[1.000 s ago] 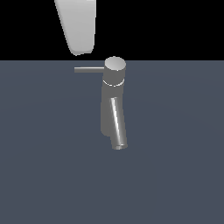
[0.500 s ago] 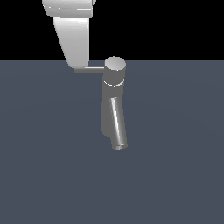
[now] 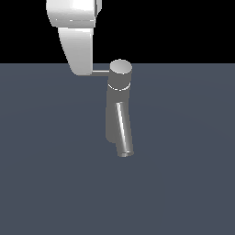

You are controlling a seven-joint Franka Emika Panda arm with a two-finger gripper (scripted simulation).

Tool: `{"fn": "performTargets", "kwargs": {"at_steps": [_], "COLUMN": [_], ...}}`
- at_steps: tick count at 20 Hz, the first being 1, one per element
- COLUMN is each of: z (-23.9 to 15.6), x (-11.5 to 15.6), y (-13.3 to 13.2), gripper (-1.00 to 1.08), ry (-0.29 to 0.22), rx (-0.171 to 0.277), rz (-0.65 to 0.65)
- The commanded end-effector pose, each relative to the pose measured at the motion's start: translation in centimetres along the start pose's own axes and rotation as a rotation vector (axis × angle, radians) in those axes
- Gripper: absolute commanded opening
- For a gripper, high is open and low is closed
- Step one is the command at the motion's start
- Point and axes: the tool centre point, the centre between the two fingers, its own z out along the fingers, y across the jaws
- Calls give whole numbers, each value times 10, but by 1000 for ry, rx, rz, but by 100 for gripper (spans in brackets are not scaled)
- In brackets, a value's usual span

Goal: Turn on the faucet by rotating a designated handle.

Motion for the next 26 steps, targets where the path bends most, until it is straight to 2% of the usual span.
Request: {"fn": "performTargets", "kwargs": {"at_steps": [1,5,26], "z": [1,0,1], "x": [0,0,-4], "y": [0,0,55], "gripper": [-100,-100,-100], "ry": [1,1,3], "rx": [1,1,1], "rz": [3,3,2]}}
